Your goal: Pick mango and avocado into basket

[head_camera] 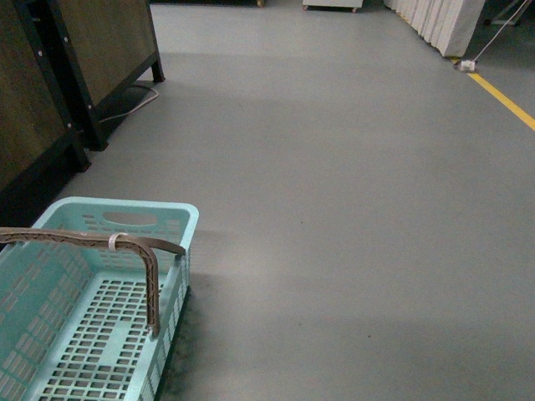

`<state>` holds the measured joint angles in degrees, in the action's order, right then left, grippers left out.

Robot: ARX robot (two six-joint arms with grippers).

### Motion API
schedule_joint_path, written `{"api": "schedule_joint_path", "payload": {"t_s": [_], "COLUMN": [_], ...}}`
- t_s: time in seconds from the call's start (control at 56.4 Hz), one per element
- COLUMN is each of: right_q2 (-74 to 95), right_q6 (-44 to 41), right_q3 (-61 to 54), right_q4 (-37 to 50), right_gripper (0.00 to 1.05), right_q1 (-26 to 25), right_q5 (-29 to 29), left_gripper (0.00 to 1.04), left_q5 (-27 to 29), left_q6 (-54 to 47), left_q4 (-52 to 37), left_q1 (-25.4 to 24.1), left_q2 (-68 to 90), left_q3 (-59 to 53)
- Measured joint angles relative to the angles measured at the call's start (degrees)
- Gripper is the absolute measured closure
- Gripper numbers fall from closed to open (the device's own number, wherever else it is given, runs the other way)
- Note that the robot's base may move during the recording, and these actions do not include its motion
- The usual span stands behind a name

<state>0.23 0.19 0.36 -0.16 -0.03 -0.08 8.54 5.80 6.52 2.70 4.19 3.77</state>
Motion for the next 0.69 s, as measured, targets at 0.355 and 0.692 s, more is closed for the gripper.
{"api": "schedule_joint_path", "payload": {"t_s": [0.355, 0.692], "right_q2": [0.0, 0.0], "right_q6": [0.0, 0.0], "right_q3": [0.0, 0.0], "right_q4": [0.0, 0.0], "right_gripper": [0.08, 0.08], "right_q1": [0.0, 0.02], "right_q5": [0.0, 0.0], "left_gripper": [0.07, 0.07], "left_q5": [-8.15, -10.71], "left_q6": [39.01, 57.42], "left_q4": [-23.98, -45.57], "left_q1": [-11.23, -14.23], "left_q2": [55.15, 105.92], "left_q3": [15.72, 30.64]}}
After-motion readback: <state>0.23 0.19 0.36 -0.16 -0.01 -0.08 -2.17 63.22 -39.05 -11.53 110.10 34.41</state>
